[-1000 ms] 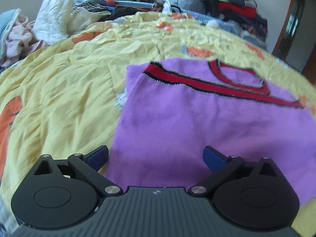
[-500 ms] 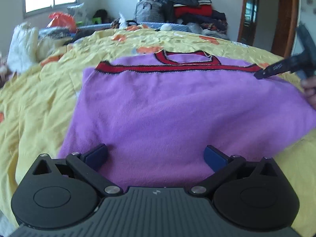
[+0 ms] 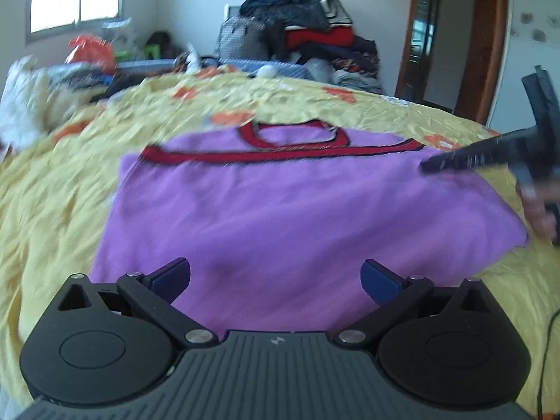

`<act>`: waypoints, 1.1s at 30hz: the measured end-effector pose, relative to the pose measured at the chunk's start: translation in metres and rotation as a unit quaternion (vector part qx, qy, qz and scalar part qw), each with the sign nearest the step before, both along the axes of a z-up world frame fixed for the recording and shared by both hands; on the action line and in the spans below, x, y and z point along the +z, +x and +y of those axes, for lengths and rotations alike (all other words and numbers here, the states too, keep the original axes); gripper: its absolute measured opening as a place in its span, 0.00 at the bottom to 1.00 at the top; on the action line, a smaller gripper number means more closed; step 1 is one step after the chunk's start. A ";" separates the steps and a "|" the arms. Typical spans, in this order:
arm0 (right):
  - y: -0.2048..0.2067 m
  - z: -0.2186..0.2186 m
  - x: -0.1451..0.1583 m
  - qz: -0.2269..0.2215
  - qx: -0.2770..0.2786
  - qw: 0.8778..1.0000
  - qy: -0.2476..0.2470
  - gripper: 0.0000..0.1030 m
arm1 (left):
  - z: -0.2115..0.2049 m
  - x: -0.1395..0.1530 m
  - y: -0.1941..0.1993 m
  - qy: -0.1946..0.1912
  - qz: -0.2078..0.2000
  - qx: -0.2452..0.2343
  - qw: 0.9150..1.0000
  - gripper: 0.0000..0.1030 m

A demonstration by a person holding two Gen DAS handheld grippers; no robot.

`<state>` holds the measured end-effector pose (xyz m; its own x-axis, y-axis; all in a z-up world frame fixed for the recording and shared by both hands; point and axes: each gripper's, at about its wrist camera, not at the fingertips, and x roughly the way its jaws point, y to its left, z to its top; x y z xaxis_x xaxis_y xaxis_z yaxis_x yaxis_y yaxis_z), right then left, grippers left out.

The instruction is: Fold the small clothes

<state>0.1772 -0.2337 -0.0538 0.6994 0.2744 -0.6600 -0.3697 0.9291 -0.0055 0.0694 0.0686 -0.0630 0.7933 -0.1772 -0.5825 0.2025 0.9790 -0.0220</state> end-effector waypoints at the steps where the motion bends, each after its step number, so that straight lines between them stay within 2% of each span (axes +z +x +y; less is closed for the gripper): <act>1: -0.009 0.012 -0.004 -0.005 0.020 1.000 -0.005 0.25 | -0.009 -0.004 0.005 0.012 0.002 -0.006 1.000 1.00; 3: -0.012 0.032 -0.011 -0.009 0.029 0.999 -0.016 0.26 | -0.020 -0.019 0.021 0.032 0.048 0.001 0.998 0.99; 4: -0.007 0.041 -0.016 -0.006 0.026 0.999 -0.029 0.26 | -0.020 -0.025 0.024 0.027 0.055 0.003 0.998 1.00; 5: 0.001 0.046 -0.021 -0.005 0.028 0.999 -0.043 0.26 | -0.019 -0.028 0.022 0.031 0.044 -0.002 0.999 1.00; 6: 0.008 0.046 -0.024 -0.017 0.020 0.998 -0.059 0.32 | -0.018 -0.027 0.021 0.032 0.044 -0.003 0.998 1.00; 7: 0.019 0.040 -0.025 -0.026 -0.007 0.997 -0.077 0.67 | -0.015 -0.024 0.021 0.028 0.054 0.001 0.998 1.00; 8: 0.035 0.028 -0.024 -0.014 -0.035 0.996 -0.076 0.82 | -0.010 -0.019 0.021 0.019 0.058 0.004 0.998 0.98; 9: 0.044 0.018 -0.019 0.005 -0.047 0.998 -0.051 0.80 | -0.005 -0.013 0.022 0.005 0.049 0.002 0.999 0.98; 10: 0.045 0.013 -0.012 0.005 -0.049 0.999 -0.021 0.58 | -0.001 -0.006 0.026 -0.003 0.038 0.005 0.999 0.99; 11: 0.043 0.013 -0.006 0.006 -0.041 0.999 0.002 0.49 | 0.002 0.001 0.035 -0.007 0.029 0.016 0.999 0.99; 14: 0.036 0.044 -0.007 0.030 0.021 0.998 0.050 0.50 | 0.002 0.010 0.081 -0.027 0.037 0.020 0.999 0.99; 15: 0.033 0.059 -0.013 0.039 0.053 0.997 0.051 0.48 | -0.002 0.007 0.100 -0.013 0.046 0.032 0.998 0.98; 16: 0.028 0.076 -0.018 0.029 0.067 0.997 0.011 0.48 | -0.005 0.000 0.117 0.008 0.065 0.044 0.997 0.97; 17: 0.023 0.087 -0.021 -0.004 0.073 0.996 -0.040 0.48 | -0.003 -0.009 0.131 0.025 0.086 0.061 0.994 0.96; 18: 0.025 0.088 -0.022 -0.017 0.064 0.996 -0.059 0.54 | 0.001 -0.014 0.135 0.033 0.073 0.072 0.994 1.00; 19: 0.036 0.078 -0.022 -0.010 0.036 0.998 -0.057 0.63 | 0.005 -0.017 0.136 0.040 0.069 0.072 0.994 1.00; 20: 0.048 0.063 -0.023 -0.001 0.008 0.999 -0.048 0.67 | 0.010 -0.016 0.135 0.037 0.070 0.070 0.994 1.00; 21: 0.057 0.048 -0.024 0.017 -0.010 0.999 -0.027 0.78 | 0.014 -0.015 0.136 0.035 0.076 0.075 0.994 1.00; 22: 0.058 0.040 -0.021 0.027 -0.021 0.999 -0.009 0.74 | 0.020 -0.013 0.137 0.029 0.082 0.087 0.992 1.00; 23: 0.050 0.043 -0.015 0.017 -0.029 0.999 -0.019 0.69 | 0.025 -0.008 0.135 0.018 0.087 0.105 0.991 0.98; 24: 0.038 0.051 -0.009 0.006 -0.030 0.999 -0.026 0.54 | 0.030 -0.002 0.131 0.000 0.083 0.114 0.990 0.97; 25: 0.025 0.059 -0.005 0.006 -0.017 1.000 -0.012 0.51 | 0.033 0.002 0.125 -0.016 0.076 0.113 0.991 1.00; 26: 0.012 0.066 -0.004 0.011 0.010 1.000 0.011 0.51 | 0.033 0.001 0.123 -0.012 0.081 0.110 0.990 1.00; 27: 0.001 0.072 -0.005 0.015 0.035 0.999 0.022 0.50 | 0.033 -0.005 0.123 0.007 0.089 0.116 0.989 1.00; 28: -0.009 0.080 -0.010 0.018 0.054 0.998 0.007 0.49 | 0.035 -0.013 0.120 0.022 0.086 0.118 0.989 1.00; 29: -0.016 0.080 -0.017 0.007 0.056 0.998 -0.025 0.49 | 0.039 -0.016 0.113 0.021 0.069 0.110 0.991 1.00; 30: -0.016 0.067 -0.023 -0.009 0.047 0.999 -0.025 0.63 | 0.044 -0.016 0.110 0.023 0.067 0.111 0.991 1.00; 31: -0.006 0.046 -0.029 0.005 0.016 1.000 -0.003 0.87 | 0.050 -0.014 0.109 0.022 0.074 0.114 0.990 1.00; 32: 0.006 0.017 -0.032 0.024 -0.021 0.999 0.037 0.90 | 0.056 -0.010 0.110 0.020 0.083 0.129 0.988 1.00; 33: 0.010 -0.002 -0.029 0.025 -0.053 0.997 0.045 0.89 | 0.063 -0.003 0.110 0.009 0.082 0.138 0.987 0.96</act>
<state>0.1869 -0.2354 -0.0832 0.6950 0.2600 -0.6704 -0.2675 0.9589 0.0947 0.1794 0.1318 -0.0656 0.7047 0.0433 -0.7082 -0.0766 0.9969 -0.0153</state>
